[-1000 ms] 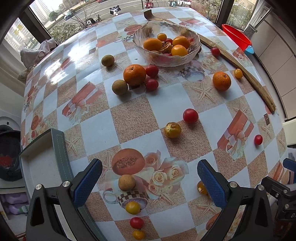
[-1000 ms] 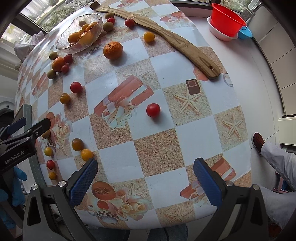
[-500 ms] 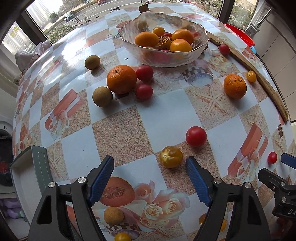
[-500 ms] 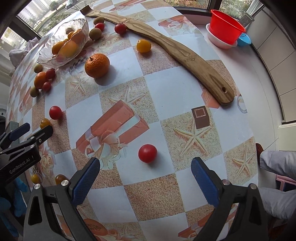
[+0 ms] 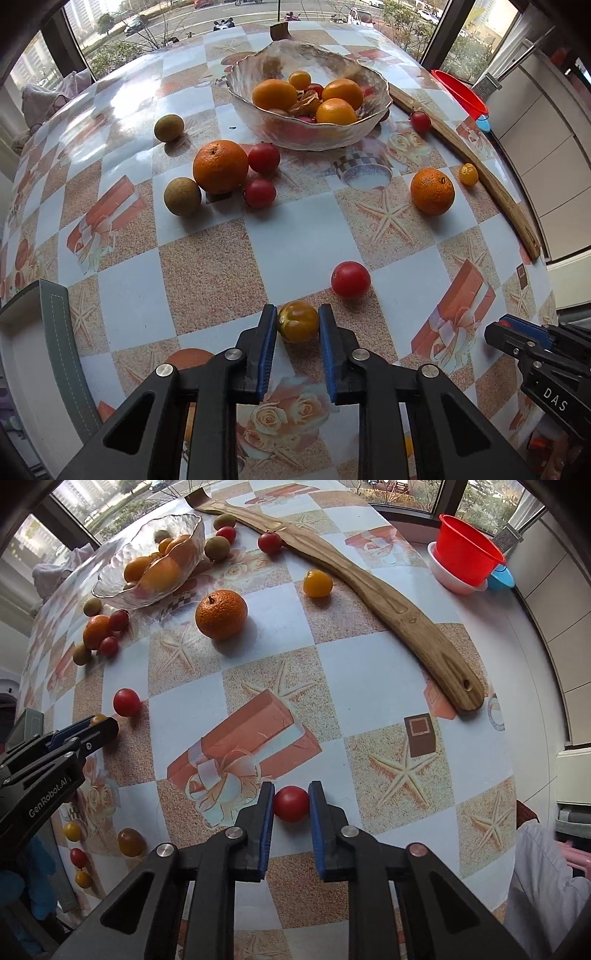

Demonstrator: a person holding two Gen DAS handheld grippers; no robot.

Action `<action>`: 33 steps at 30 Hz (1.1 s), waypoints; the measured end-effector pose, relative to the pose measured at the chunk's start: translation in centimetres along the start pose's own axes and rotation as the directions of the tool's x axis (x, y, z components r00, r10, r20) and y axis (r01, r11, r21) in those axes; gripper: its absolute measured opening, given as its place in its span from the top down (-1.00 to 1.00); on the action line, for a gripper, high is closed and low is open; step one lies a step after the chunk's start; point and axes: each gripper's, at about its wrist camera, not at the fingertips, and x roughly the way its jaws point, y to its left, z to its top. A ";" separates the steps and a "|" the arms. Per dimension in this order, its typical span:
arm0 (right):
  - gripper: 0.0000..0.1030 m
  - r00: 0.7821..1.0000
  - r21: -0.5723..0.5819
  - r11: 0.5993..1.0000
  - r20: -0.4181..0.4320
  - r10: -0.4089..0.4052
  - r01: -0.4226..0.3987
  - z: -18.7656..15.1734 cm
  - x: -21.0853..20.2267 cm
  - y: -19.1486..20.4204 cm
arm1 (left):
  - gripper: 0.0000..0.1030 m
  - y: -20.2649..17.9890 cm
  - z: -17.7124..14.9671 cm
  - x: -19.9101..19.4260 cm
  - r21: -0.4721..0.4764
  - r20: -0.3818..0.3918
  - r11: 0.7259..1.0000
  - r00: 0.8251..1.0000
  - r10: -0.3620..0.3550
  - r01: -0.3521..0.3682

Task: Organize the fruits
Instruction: 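Carry both tomatoes into the white tray and open both tools to release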

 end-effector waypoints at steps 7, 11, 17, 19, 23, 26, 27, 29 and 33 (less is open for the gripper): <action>0.61 0.999 -0.012 0.999 0.009 0.050 -0.050 0.3 -2.1 1.4 | 0.53 2.4 -1.4 -4.3 -0.061 0.058 0.998 0.998 -0.019 0.022; 0.61 0.997 -0.054 0.996 0.011 0.074 -0.073 0.3 -3.3 3.4 | 0.53 4.5 -2.6 -6.5 -0.099 0.085 0.995 0.996 -0.011 0.020; 0.61 0.994 -0.134 0.985 0.002 0.111 -0.109 -0.9 -4.4 7.9 | 0.53 8.8 -5.4 -9.3 -0.193 0.110 0.981 0.993 0.029 -0.007; 0.61 0.992 -0.173 0.977 -0.003 0.123 -0.122 -0.8 -4.4 10.4 | 0.53 10.6 -6.3 -10.1 -0.226 0.116 0.974 0.992 0.047 -0.020; 0.61 0.987 -0.249 0.955 -0.023 0.160 -0.161 -1.0 -4.4 15.6 | 0.53 14.6 -8.3 -11.7 -0.282 0.126 0.957 0.986 0.108 -0.069; 0.61 0.980 -0.302 0.933 -0.042 0.192 -0.196 -1.3 -4.0 20.0 | 0.53 17.9 -9.8 -12.5 -0.331 0.122 0.938 0.981 0.154 -0.106; 0.61 0.978 -0.320 0.925 -0.049 0.203 -0.207 -1.4 -3.8 21.6 | 0.53 19.1 -10.4 -12.6 -0.346 0.117 0.931 0.979 0.169 -0.119; 0.61 0.972 -0.352 0.907 -0.065 0.224 -0.232 -1.6 -3.4 24.6 | 0.53 21.4 -11.4 -12.5 -0.380 0.101 0.914 0.976 0.195 -0.143; 0.61 0.962 -0.421 0.865 -0.098 0.256 -0.273 -2.1 -1.7 30.4 | 0.53 25.2 -12.8 -11.5 -0.434 0.078 0.886 0.973 0.217 -0.163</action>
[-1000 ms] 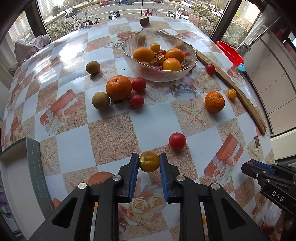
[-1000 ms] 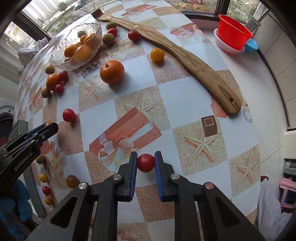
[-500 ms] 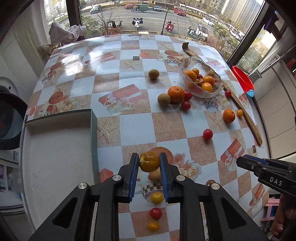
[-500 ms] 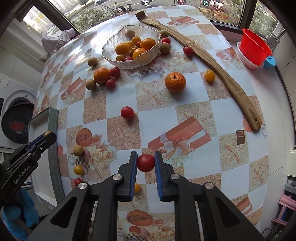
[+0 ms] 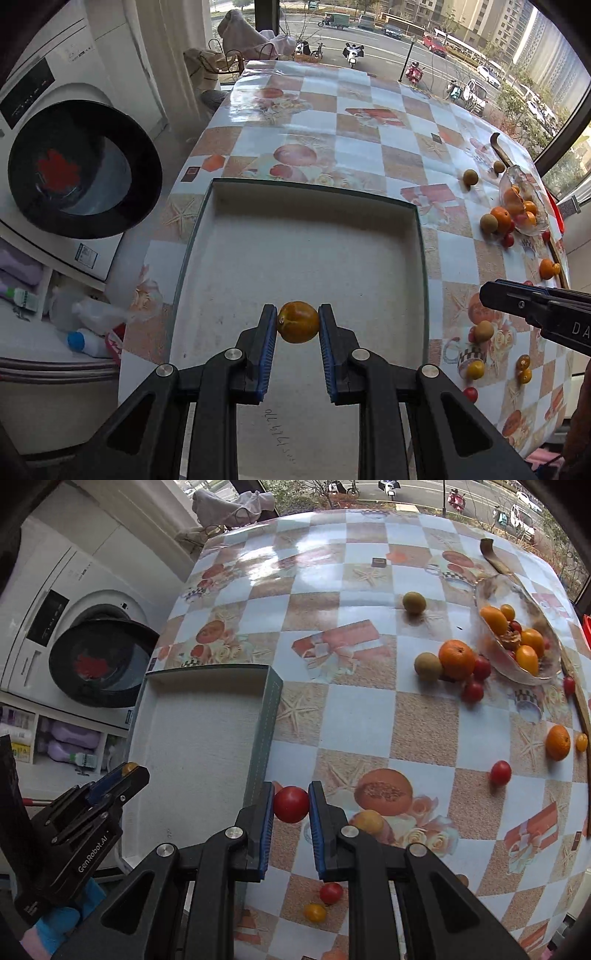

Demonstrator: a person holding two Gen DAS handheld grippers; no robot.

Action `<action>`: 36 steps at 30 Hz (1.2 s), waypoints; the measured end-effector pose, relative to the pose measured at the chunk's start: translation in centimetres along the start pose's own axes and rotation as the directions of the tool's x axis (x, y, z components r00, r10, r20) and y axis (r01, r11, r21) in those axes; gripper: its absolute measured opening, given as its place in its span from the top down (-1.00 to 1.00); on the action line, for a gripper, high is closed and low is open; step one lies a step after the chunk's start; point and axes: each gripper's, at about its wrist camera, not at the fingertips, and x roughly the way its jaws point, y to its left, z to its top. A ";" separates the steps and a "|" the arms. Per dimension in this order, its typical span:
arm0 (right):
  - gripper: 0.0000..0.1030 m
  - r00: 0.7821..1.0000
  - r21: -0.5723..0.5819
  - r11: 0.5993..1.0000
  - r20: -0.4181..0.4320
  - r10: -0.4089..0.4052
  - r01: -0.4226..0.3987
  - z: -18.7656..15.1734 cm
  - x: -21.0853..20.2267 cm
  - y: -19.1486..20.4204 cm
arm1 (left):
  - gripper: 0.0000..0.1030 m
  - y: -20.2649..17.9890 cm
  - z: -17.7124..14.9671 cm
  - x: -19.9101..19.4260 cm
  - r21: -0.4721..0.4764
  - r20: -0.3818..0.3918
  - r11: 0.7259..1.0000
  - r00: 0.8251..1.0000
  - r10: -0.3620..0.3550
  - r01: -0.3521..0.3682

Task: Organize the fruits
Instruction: 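Carry both tomatoes into the white tray and open both tools to release, then grasp a brown kiwi with the left tool while the right tool grasps a red cherry tomato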

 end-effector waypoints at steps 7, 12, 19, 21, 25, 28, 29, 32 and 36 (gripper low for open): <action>0.61 0.999 -0.071 0.997 -0.039 0.008 -0.011 2.7 5.9 4.4 | 0.53 2.2 0.8 4.2 -0.016 -0.017 0.999 0.999 0.028 -0.028; 0.60 0.999 -0.080 0.997 -0.048 -0.003 -0.001 3.7 8.8 4.7 | 0.53 2.9 0.6 6.0 -0.012 -0.030 0.999 0.998 0.051 -0.051; 0.45 0.999 -0.099 0.995 -0.048 -0.012 0.007 3.8 10.0 5.0 | -0.73 2.6 -0.2 5.8 0.041 0.011 0.993 0.994 0.108 -0.108; 0.04 0.998 -0.106 0.994 -0.054 0.012 -0.018 3.8 9.9 5.2 | -0.73 2.2 -0.3 5.9 0.066 0.003 0.991 0.993 0.121 -0.120; -0.51 1.000 -0.115 0.993 -0.008 0.029 -0.030 4.0 8.6 5.8 | -0.73 2.2 -0.6 6.1 0.072 -0.021 0.990 0.992 0.123 -0.121; -0.57 0.998 -0.073 0.996 0.025 0.061 -0.059 4.1 6.8 5.0 | -0.73 1.7 -0.6 5.6 0.086 -0.019 0.989 0.992 0.122 -0.120; -0.57 0.997 -0.053 0.997 0.039 0.061 -0.059 4.0 6.2 4.5 | -0.73 1.4 -0.7 5.4 0.096 -0.017 0.988 0.992 0.121 -0.119; -0.58 0.995 0.020 0.998 0.081 0.055 -0.057 3.3 4.0 2.3 | -0.73 -0.1 -0.6 4.6 0.138 -0.012 0.984 0.994 0.113 -0.110; -0.58 0.994 0.116 0.993 0.109 0.004 -0.016 1.4 1.5 -1.8 | -0.73 -3.1 -0.3 3.1 0.191 0.004 0.978 0.996 0.085 -0.084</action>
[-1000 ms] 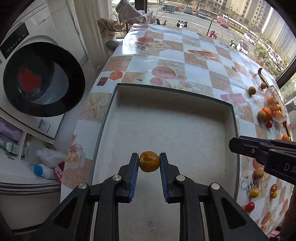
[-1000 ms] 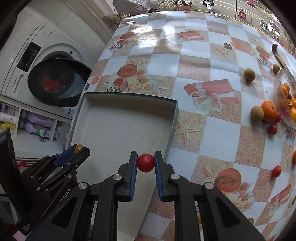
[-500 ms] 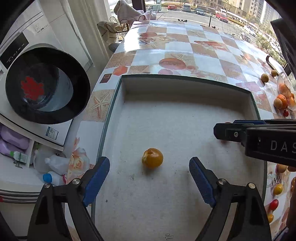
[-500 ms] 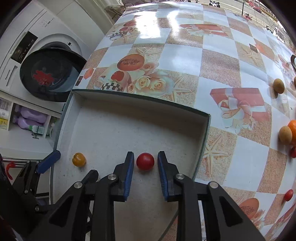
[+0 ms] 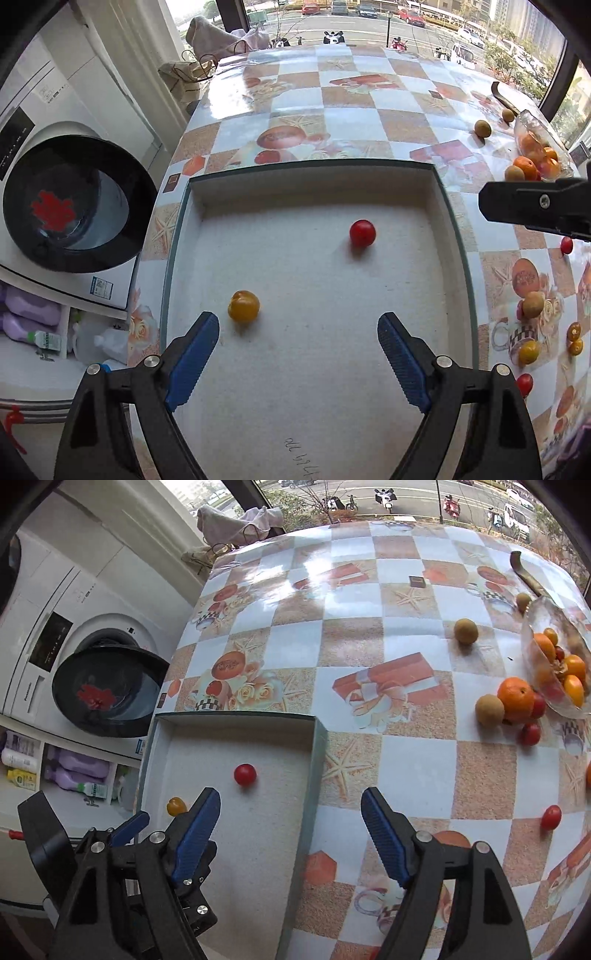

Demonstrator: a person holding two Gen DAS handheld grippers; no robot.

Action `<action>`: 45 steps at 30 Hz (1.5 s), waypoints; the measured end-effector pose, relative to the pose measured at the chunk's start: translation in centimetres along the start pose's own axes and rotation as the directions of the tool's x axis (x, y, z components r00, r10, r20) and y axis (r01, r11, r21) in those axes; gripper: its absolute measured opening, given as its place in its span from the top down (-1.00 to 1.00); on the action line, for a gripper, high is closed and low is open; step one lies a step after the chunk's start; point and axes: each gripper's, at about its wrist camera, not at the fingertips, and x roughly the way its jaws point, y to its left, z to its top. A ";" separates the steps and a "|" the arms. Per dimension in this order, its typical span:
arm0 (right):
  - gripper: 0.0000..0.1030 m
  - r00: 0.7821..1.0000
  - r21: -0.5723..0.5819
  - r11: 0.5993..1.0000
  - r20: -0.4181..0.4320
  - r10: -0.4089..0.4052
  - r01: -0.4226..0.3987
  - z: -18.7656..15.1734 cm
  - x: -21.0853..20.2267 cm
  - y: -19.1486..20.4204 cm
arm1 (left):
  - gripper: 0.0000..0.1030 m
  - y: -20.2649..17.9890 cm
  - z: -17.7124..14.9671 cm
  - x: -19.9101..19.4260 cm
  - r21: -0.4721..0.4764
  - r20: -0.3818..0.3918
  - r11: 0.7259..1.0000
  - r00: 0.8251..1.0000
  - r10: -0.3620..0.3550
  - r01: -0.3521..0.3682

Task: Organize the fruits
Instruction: 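Grasp a brown kiwi with the left tool while the right tool grasps a red cherry tomato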

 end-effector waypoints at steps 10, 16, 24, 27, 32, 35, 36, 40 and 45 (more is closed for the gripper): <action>-0.58 0.976 0.226 0.950 -0.049 -0.211 0.216 -5.6 -4.9 -13.8 | -0.73 -10.1 1.7 -2.9 0.154 0.036 0.980 0.991 -0.130 0.124; -0.58 0.969 0.271 0.930 -0.074 -0.238 0.249 -7.2 -5.2 -17.7 | -0.73 -15.1 1.3 -1.6 0.206 -0.024 0.963 0.985 -0.170 0.172; -0.58 0.972 0.204 0.950 -0.068 -0.227 0.236 -5.9 -4.6 -18.2 | -0.73 -17.2 0.0 0.2 0.169 -0.071 0.973 0.987 -0.145 0.155; -0.58 0.972 0.174 0.957 -0.063 -0.226 0.233 -5.0 -4.1 -18.1 | -0.73 -17.8 -0.3 0.9 0.159 -0.083 0.977 0.988 -0.131 0.143; -0.58 0.969 0.119 0.962 -0.064 -0.238 0.244 -3.9 -3.0 -18.1 | -0.72 -18.4 -0.5 1.9 0.137 -0.101 0.982 0.988 -0.119 0.132; -0.58 0.964 0.078 0.961 -0.045 -0.262 0.265 -3.3 -2.6 -17.7 | -0.64 -18.9 -0.7 2.1 0.126 -0.102 0.983 0.987 -0.121 0.133; -0.57 0.962 0.067 0.960 -0.040 -0.269 0.271 -3.1 -2.5 -17.6 | -0.56 -19.0 -0.7 2.0 0.123 -0.099 0.983 0.987 -0.127 0.139; -0.17 0.953 0.015 0.952 -0.015 -0.304 0.304 -2.3 -2.1 -16.5 | -0.18 -19.7 -1.1 1.6 0.139 -0.092 0.978 0.985 -0.144 0.155; 0.16 0.933 -0.037 0.932 0.005 -0.359 0.359 -1.5 -1.3 -15.3 | 0.44 -20.2 -1.3 0.9 0.146 -0.074 0.970 0.980 -0.185 0.194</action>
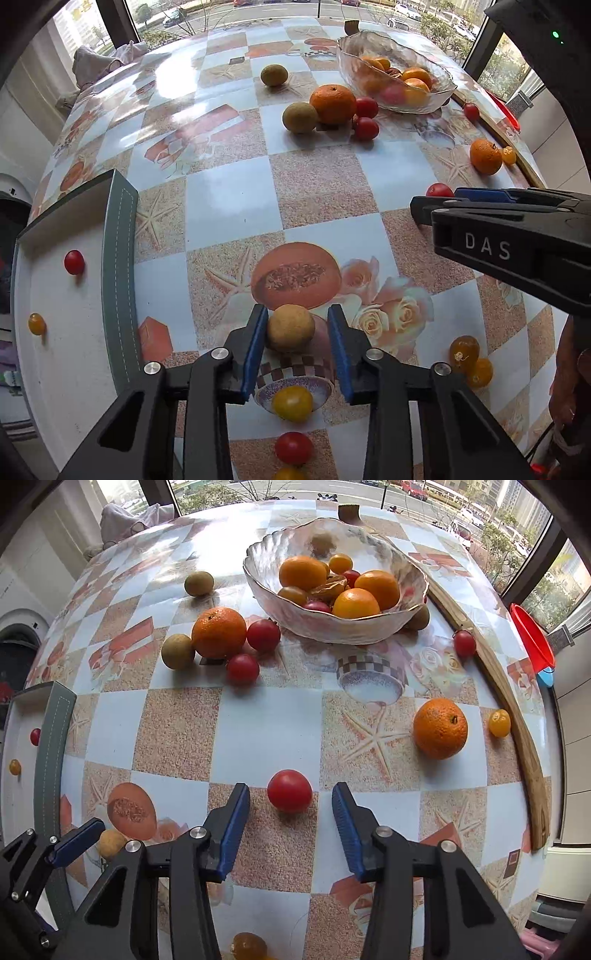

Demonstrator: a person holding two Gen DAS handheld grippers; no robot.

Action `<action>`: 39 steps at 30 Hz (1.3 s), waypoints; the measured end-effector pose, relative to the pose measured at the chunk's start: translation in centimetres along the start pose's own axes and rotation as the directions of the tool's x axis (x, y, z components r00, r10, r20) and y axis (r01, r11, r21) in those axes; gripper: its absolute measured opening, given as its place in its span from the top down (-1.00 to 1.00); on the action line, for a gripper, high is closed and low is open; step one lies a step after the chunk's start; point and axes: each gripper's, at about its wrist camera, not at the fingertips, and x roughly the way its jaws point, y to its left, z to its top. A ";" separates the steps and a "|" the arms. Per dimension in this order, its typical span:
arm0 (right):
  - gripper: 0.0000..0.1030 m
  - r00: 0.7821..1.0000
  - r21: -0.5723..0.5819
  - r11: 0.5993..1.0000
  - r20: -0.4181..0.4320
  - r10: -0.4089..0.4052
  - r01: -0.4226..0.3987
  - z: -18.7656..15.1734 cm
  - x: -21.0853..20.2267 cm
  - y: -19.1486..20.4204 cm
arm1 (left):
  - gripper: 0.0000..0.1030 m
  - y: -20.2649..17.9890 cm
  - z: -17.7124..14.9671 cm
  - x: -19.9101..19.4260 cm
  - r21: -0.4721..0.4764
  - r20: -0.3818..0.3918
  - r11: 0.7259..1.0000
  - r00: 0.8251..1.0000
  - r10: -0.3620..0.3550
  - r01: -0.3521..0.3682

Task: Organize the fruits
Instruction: 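Grasp a brown kiwi with the left tool while the right tool grasps a red cherry tomato, then carry the kiwi and red tomato into the white tray and release both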

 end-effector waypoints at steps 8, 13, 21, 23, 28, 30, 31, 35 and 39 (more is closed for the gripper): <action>0.53 0.992 0.077 0.989 0.024 0.123 -0.124 -0.4 -1.1 -1.6 | 0.48 2.0 0.5 -1.8 -0.072 0.045 0.991 0.993 -0.108 0.111; 0.53 0.985 0.096 0.981 0.028 0.168 -0.170 -1.4 -2.4 -1.9 | 0.48 3.2 0.7 -3.4 -0.076 0.070 0.989 0.990 -0.121 0.127; 0.53 0.980 0.085 0.976 0.024 0.198 -0.199 -2.0 -4.0 -0.9 | 0.48 4.6 1.0 -4.9 -0.106 0.101 0.986 0.988 -0.116 0.127; 0.53 0.978 0.072 0.976 0.023 0.206 -0.207 -2.0 -4.3 -0.2 | 0.48 5.4 0.8 -5.3 -0.121 0.107 0.985 0.988 -0.110 0.123; 0.53 0.972 0.032 0.971 0.022 0.236 -0.236 -1.6 -5.1 2.0 | 0.48 7.7 -0.1 -6.4 -0.161 0.126 0.982 0.989 -0.083 0.103; 0.53 0.968 0.015 0.968 0.019 0.252 -0.252 -1.4 -5.3 3.3 | 0.48 8.9 -0.5 -6.8 -0.181 0.130 0.979 0.989 -0.067 0.090; 0.53 0.966 0.003 0.966 0.018 0.258 -0.258 -1.3 -5.4 4.0 | 0.48 9.5 -0.8 -6.9 -0.191 0.133 0.978 0.989 -0.061 0.086; 0.53 0.957 -0.042 0.956 0.008 0.289 -0.289 -0.8 -5.6 7.1 | 0.48 12.1 -1.8 -7.6 -0.234 0.143 0.971 0.989 -0.021 0.055; 0.53 0.950 -0.097 0.945 -0.003 0.313 -0.312 -0.4 -5.9 10.3 | 0.48 14.8 -3.1 -8.0 -0.284 0.145 0.959 0.989 0.019 0.023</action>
